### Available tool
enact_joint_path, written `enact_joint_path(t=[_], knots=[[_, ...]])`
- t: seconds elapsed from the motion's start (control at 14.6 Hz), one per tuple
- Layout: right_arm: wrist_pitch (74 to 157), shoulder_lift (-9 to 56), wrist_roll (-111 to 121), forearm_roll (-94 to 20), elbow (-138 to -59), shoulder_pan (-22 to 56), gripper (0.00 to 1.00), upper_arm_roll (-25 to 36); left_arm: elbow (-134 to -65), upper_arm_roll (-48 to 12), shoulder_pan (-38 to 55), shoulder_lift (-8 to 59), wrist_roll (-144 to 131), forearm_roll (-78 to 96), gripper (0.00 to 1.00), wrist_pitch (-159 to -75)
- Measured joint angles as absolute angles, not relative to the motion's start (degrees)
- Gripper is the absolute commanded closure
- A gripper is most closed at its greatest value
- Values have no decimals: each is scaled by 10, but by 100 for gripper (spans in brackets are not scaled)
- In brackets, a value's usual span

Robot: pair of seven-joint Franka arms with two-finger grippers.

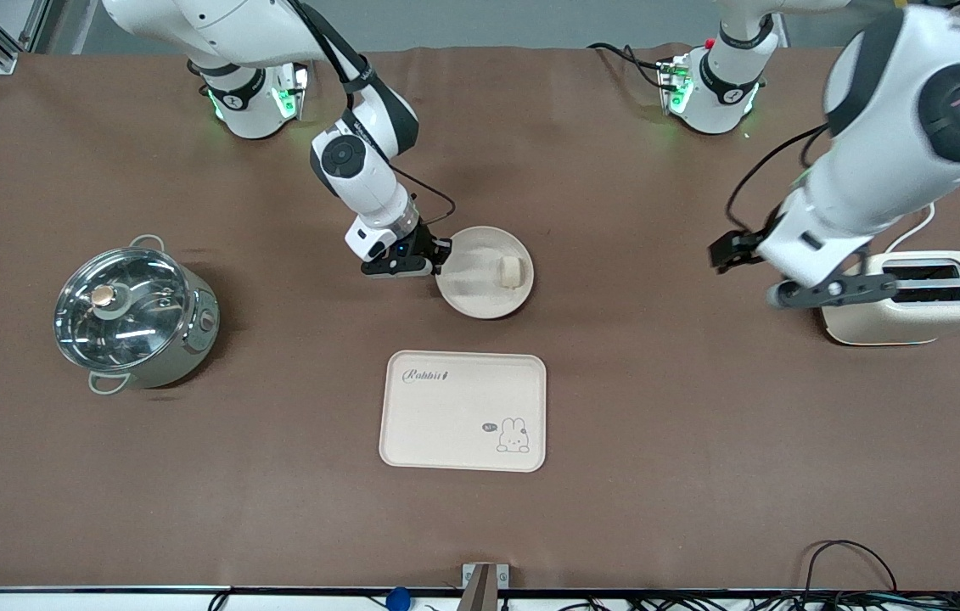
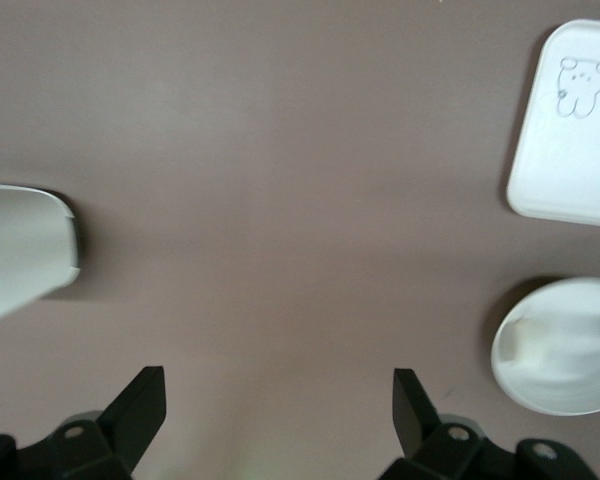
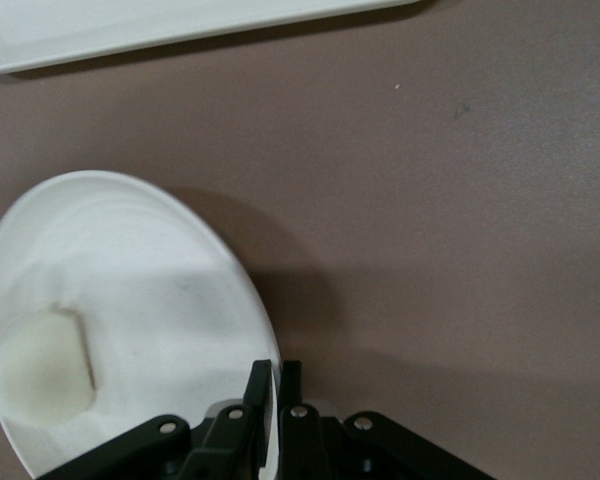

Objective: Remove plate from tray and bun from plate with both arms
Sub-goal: 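Release the plate with the right gripper while the left gripper reaches the bun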

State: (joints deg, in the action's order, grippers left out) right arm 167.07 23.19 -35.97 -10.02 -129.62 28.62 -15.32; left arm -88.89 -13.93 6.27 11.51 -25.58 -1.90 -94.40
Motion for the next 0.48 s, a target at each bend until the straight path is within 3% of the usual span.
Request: enact_joint_path(t=[0.07, 0.14, 0.27, 0.48], knots=[[1672, 232, -360, -100, -1296, 286, 65, -153, -889, -154, 64, 131, -287, -19, 0, -962], [1674, 232, -360, -100, -1296, 286, 62, -152, -890, -166, 66, 148, -315, -19, 0, -981], [1678, 232, -359, -100, -1295, 284, 34, -149, -890, -177, 83, 183, -368, -19, 0, -1016], [1680, 228, -341, -100, -1292, 262, 15, -145, -890, -178, 128, 228, -457, -19, 0, -1056]])
